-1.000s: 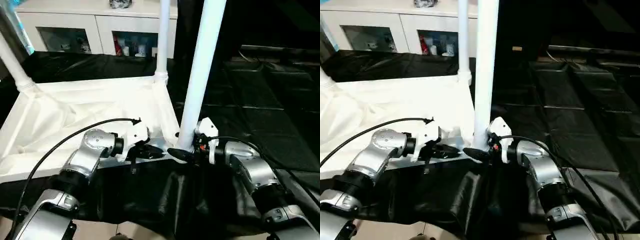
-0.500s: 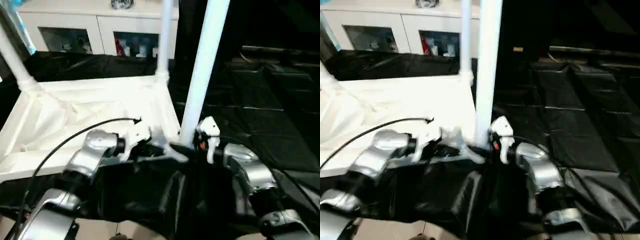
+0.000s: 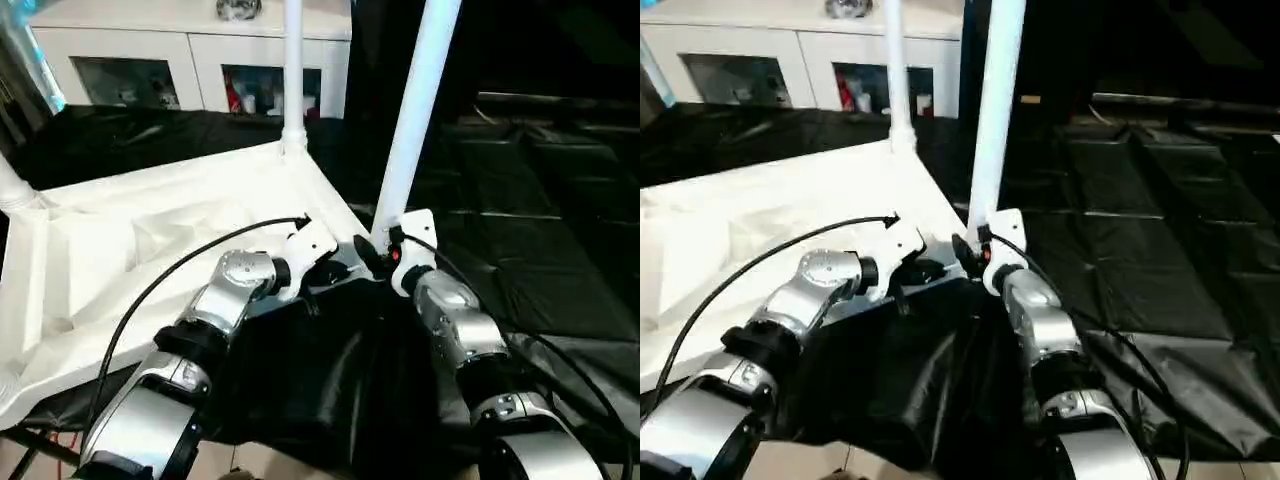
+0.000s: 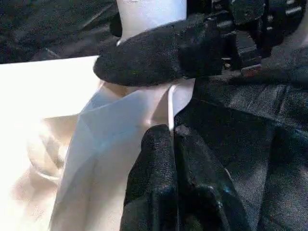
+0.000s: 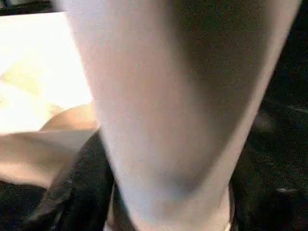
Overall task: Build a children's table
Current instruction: Rotate leg to tighten
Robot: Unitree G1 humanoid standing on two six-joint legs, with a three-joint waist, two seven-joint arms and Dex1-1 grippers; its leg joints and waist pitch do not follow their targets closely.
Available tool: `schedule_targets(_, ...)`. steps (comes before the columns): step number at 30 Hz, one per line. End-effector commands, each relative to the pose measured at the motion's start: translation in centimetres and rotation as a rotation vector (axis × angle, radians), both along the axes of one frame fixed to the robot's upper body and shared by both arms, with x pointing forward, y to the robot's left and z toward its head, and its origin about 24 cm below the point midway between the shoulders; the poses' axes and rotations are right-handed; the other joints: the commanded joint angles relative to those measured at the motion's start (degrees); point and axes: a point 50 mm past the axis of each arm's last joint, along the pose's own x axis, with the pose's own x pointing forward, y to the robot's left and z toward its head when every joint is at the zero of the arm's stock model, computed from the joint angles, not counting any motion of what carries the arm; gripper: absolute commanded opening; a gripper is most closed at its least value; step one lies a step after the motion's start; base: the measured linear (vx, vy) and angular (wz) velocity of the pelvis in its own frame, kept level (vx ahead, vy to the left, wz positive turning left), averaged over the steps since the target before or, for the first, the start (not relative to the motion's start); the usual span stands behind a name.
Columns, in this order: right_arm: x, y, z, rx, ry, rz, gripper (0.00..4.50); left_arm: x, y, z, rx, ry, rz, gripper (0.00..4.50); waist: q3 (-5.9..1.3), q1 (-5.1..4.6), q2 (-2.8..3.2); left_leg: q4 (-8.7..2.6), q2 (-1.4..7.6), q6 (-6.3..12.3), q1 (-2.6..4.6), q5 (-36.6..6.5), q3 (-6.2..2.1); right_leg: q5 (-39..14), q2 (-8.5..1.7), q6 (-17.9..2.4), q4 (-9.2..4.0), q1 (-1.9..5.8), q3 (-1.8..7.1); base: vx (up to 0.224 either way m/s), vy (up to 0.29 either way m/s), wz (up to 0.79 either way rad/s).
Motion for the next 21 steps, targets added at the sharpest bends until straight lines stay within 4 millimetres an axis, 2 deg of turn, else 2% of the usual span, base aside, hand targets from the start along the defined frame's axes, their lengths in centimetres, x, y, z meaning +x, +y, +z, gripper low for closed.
schedule_targets(1, -1.6, 3.7, -1.1, 0.021, 0.062, 0.225, 3.56, -0.1, -1.8, 1.2, -0.055, -0.065, -0.053, 0.0, -3.7, 0.1, -0.44, -3.68, 1.93, 2.74, 0.02, -15.22, -0.35, -16.03, -3.32, -10.8, -4.48, 3.06, 3.03, 0.0, 0.0, 0.0)
schedule_targets(3, -1.9, 2.0, -0.7, -0.028, 0.024, 0.297, 3.78, -0.1, -1.5, 1.1, -0.047, -0.066, -0.056, 0.0, -3.67, 0.2, -0.82, -3.58, 1.91, 3.28, 0.04, -14.75, -0.25, -17.12, -3.36, -10.62, -4.62, 3.08, 2.97, 0.0, 0.0, 0.0)
schedule_targets(4, -2.1, 1.5, -0.5, -0.033, 0.019, 0.312, 3.78, -0.1, -1.5, 1.0, -0.045, -0.067, -0.055, 0.0, -3.6, 0.35, -0.83, -3.57, 1.94, 3.53, 0.07, -15.04, -0.23, -18.05, -3.4, -10.2, -4.73, 3.06, 3.04, 0.0, 0.0, 0.0)
schedule_targets(5, -2.4, -0.4, 0.1, -0.033, 0.0, 0.358, 3.78, -0.2, -1.3, 0.9, -0.042, -0.064, -0.057, 0.0, -3.56, 0.58, -0.98, -3.55, 1.92, 3.94, 0.09, -15.02, -0.24, -19.0, -3.4, -9.64, -4.9, 3.14, 2.98, 0.0, 0.0, 0.0)
schedule_targets(6, -2.5, -1.2, 0.3, -0.036, -0.007, 0.373, 3.78, -0.2, -1.2, 0.9, -0.042, -0.064, -0.057, 0.0, -3.56, 0.66, -0.97, -3.47, 1.95, 4.08, 0.12, -14.96, -0.17, -19.15, -3.44, -9.45, -4.96, 3.05, 3.07, 0.0, 0.0, 0.0)
schedule_targets(10, -3.3, -4.5, 1.5, -0.049, -0.011, 0.445, 3.78, -0.5, -0.8, 0.7, -0.041, -0.06, -0.076, 0.0, -3.6, 0.97, -1.18, -3.28, 1.91, 5.03, -0.12, -13.72, -0.16, -18.93, -3.35, -9.42, -4.86, 3.27, 2.95, 0.0, 0.0, 0.0)
schedule_targets(11, -3.3, -4.5, 1.5, -0.049, -0.011, 0.445, 3.78, -0.5, -0.8, 0.7, -0.041, -0.06, -0.076, 0.0, -3.62, 0.99, -1.21, -3.25, 1.9, 5.49, -0.29, -13.6, -0.2, -19.15, -3.4, -9.23, -4.87, 3.23, 2.89, 0.0, 0.0, 0.0)
schedule_targets(12, -3.6, -5.4, 1.8, -0.05, -0.007, 0.469, 3.78, -0.6, -0.7, 0.7, -0.046, -0.055, -0.092, 0.0, -3.62, 0.93, -1.21, -3.28, 1.92, 5.48, -0.27, -13.7, -0.25, -19.8, -3.43, -9.17, -4.94, 3.14, 2.8, 0.0, 0.0, 0.0)
schedule_targets(13, -3.8, -6.1, 2.2, -0.052, -0.005, 0.486, 3.78, -0.9, -0.6, 0.6, -0.052, -0.05, -0.115, 0.0, -3.55, 0.82, -1.49, -3.25, 1.81, 5.41, -0.39, -13.72, -0.22, -20.98, -3.33, -8.63, -5.07, 3.23, 2.72, 0.0, 0.0, 0.0)
schedule_targets(14, -3.9, -6.4, 2.3, -0.053, -0.001, 0.496, 3.78, -1.0, -0.5, 0.6, -0.054, -0.046, -0.127, 0.0, -3.56, 0.8, -1.37, -3.31, 1.9, 5.51, -0.32, -13.69, -0.31, -21.89, -3.32, -8.56, -5.13, 3.1, 2.64, 0.0, 0.0, 0.0)
schedule_targets(15, -4.1, -6.7, 2.5, -0.054, 0.005, 0.512, 3.78, -1.1, -0.4, 0.6, -0.056, -0.044, -0.14, 0.0, -3.56, 0.79, -1.5, -3.21, 1.98, 5.58, -0.25, -13.63, -0.25, -22.56, -3.35, -8.46, -5.31, 2.93, 2.63, 0.0, 0.0, 0.0)
schedule_targets(21, -4.1, -6.6, 2.7, -0.07, 0.003, 0.538, 3.78, -2.1, 0.2, 0.5, -0.053, -0.02, -0.232, 0.0, -3.69, 0.9, -1.55, -3.19, 2.15, 5.65, -0.46, -12.04, -0.33, -19.71, -3.51, -9.65, -4.75, 2.89, 2.68, 0.0, 0.0, 0.0)
